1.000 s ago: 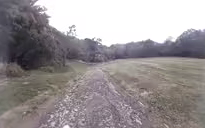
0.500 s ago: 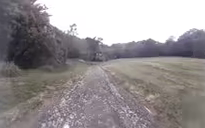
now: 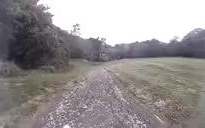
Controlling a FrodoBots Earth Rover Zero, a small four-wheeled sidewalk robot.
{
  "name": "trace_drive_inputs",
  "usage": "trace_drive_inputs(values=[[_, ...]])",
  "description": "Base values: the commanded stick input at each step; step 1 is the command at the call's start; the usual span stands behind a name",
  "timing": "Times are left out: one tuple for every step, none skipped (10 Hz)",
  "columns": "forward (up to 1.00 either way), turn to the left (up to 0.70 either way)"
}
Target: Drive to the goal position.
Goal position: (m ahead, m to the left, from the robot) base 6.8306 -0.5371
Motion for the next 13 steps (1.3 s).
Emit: trace_drive_inputs(values=[[0.45, 0.00], [0.45, 0.00], [0.45, 0.00], [0.45, 0.00], [0.45, 0.00], [0.45, 0.00], [0.45, 0.00], [0.45, 0.00], [0.45, 0.00], [0.45, 0.00], [0.45, 0.00], [0.45, 0.00], [0.45, 0.00]])
